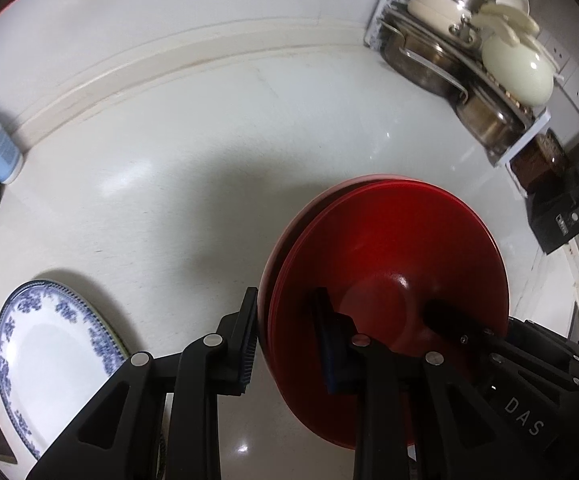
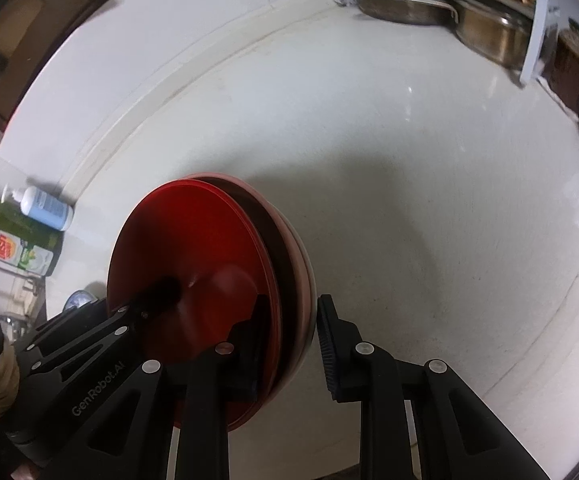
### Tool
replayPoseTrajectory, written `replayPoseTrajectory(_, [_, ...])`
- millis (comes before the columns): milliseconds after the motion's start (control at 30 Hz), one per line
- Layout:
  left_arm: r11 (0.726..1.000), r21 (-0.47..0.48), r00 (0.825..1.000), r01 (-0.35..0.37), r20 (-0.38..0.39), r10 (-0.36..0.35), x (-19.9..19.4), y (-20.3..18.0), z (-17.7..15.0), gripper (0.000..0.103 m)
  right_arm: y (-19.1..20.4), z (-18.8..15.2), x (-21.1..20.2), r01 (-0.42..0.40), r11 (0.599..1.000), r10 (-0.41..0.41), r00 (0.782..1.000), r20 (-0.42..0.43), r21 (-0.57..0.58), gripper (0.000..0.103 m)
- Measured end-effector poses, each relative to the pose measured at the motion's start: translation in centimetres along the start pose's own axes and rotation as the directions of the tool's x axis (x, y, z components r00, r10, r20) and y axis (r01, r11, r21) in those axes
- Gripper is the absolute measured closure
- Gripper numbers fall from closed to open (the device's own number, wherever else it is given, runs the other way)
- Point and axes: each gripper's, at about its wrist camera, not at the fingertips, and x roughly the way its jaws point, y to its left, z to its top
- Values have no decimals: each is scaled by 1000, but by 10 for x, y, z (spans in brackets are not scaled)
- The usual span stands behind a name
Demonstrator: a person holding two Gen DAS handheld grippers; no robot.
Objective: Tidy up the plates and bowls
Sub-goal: 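Lift the nested bowls with the left gripper and carry them over the blue-and-white plate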
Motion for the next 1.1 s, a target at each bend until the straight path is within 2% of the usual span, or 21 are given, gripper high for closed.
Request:
replayPoseTrajectory(300, [997,-71,996,-22,87,28,-45,34,-10,76,37,-2,-23,-29,996,33,999,39,-90,78])
replayPoseTrajectory(533, [988,-151,989,-38,137,59,-75,72,-21,76,82,-9,-32,-52,980,63,997,52,-192,78])
replayPoseTrajectory(833, [962,-261,976,-84,175,132,-111,124,-49,76,142,-28,-39,-98,943,115,993,36,-319,78])
replayPoseTrajectory(1100, [931,-344,967,-123,171,191,-129,165,-73,76,187,-47,-34,-150,902,159,987,-11,-406,78])
